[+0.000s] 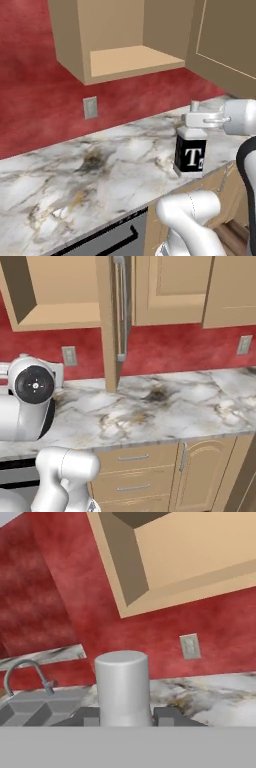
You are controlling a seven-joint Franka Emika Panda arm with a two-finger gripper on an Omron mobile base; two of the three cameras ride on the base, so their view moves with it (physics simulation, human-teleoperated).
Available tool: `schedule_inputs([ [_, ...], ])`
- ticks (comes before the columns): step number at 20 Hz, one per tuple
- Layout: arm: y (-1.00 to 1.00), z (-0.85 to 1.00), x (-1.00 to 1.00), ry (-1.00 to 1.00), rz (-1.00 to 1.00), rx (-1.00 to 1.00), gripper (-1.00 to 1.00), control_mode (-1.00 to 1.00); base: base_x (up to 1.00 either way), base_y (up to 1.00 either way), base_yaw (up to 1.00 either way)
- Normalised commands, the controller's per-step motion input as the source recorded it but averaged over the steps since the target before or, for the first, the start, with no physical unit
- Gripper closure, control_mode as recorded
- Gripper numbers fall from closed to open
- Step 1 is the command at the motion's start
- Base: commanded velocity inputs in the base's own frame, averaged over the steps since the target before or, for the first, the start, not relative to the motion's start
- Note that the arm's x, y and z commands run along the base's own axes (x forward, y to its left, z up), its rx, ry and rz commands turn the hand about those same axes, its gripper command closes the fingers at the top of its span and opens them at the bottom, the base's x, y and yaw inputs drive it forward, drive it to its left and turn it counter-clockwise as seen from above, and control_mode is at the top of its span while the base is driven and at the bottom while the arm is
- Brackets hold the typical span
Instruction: Sort all alcoholic drinks to one cabinet, and non-alcoholic drinks to the other.
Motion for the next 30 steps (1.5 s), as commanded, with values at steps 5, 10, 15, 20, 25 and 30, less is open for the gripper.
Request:
schedule_inputs([
  [5, 0.00, 0.00, 0.00, 0.00, 0.00, 0.00, 1.00, 1.00, 0.58, 0.19, 0.26],
  [10, 0.00, 0.00, 0.00, 0.00, 0.00, 0.00, 1.00, 1.00, 0.34, 0.19, 0.10],
  [15, 0.00, 0.00, 0.00, 0.00, 0.00, 0.00, 1.00, 1.00, 0.27, 0.28, 0.00],
  [20, 0.06, 0.09, 0.03, -0.01, 0.00, -0.02, 1.00, -1.00, 0.09, 0.12, 0.00],
  [25, 0.00, 0.54, 0.00, -0.13, -0.01, -0.06, 1.00, -1.00, 0.00, 0.00, 0.00],
  [30, 0.00, 0.49, 0.15, -0.15, -0.08, -0.12, 1.00, -1.00, 0.00, 0.00, 0.00],
])
